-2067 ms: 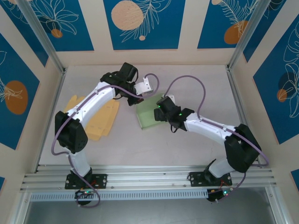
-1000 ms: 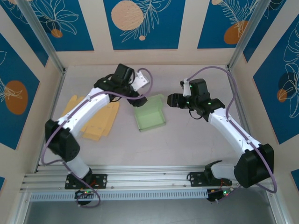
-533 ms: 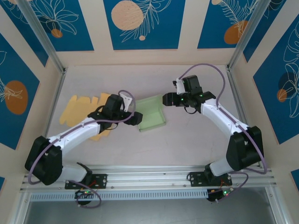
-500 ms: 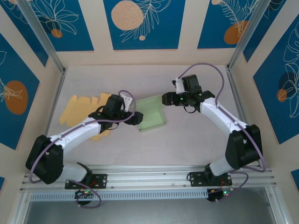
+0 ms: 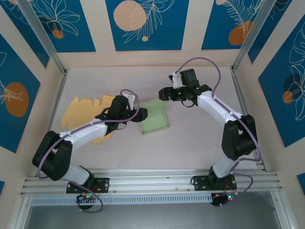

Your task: Fold the paper box

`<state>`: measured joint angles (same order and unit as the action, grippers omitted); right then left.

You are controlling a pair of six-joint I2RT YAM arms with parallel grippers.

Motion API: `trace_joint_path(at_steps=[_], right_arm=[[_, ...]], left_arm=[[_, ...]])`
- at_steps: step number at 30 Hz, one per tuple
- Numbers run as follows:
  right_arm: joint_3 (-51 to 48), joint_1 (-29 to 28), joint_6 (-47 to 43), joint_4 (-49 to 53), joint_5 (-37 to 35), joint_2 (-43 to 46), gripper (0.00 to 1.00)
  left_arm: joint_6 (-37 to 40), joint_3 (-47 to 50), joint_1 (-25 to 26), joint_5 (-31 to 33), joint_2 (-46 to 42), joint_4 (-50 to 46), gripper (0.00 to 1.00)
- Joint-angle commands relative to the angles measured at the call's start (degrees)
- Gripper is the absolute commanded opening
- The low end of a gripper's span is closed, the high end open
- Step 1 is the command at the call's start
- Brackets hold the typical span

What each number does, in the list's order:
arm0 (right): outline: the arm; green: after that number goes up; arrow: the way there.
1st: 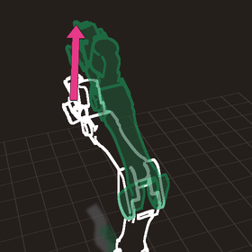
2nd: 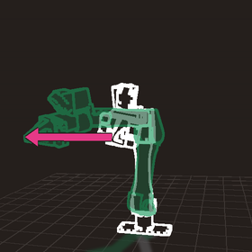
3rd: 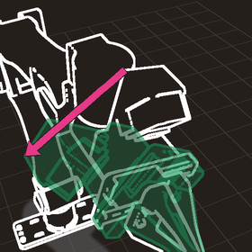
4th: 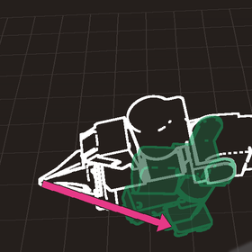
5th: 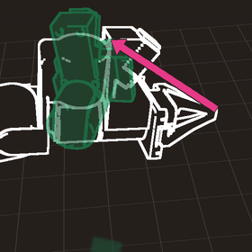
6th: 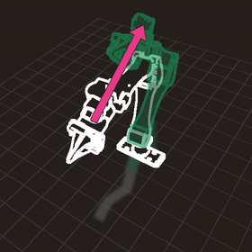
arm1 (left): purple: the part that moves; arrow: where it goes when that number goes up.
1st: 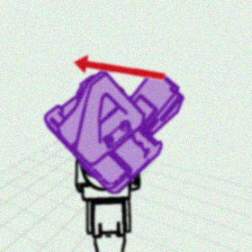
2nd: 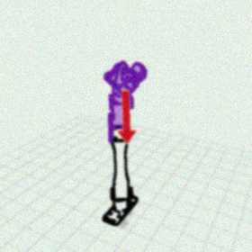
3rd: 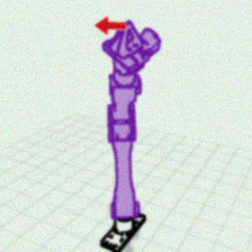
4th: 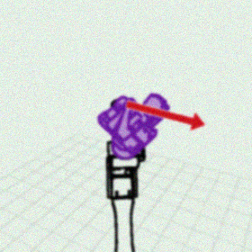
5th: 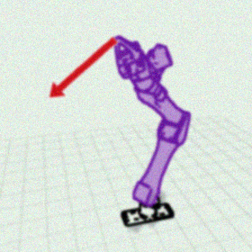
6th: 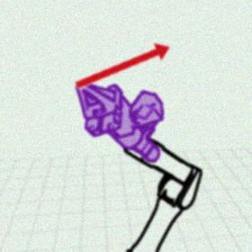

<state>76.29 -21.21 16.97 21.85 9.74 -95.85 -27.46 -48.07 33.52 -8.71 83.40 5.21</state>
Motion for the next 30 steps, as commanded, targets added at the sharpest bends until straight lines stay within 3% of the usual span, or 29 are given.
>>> trace_joint_path(at_steps=[1,7,18,30], right_arm=[[2.3,-0.6,1.7,0.2,2.4,-1.6,0.7],[1.1,-1.4,4.1,0.1,1.1,-1.9,0.69],[-2.7,-3.1,9.1,-2.1,2.1,-0.5,0.63],[-5.6,-3.0,13.6,-4.0,2.0,-0.2,0.6]], left_arm=[[-3.9,0.9,0.5,2.1,-0.9,-2.2,0.69],[-5.7,1.6,0.5,0.7,-1.4,-3.6,0.7],[-12.4,2.0,0.6,-5.1,3.1,6.7,0.7],[-14.8,3.0,0.5,-4.1,4.2,11.4,0.82]])
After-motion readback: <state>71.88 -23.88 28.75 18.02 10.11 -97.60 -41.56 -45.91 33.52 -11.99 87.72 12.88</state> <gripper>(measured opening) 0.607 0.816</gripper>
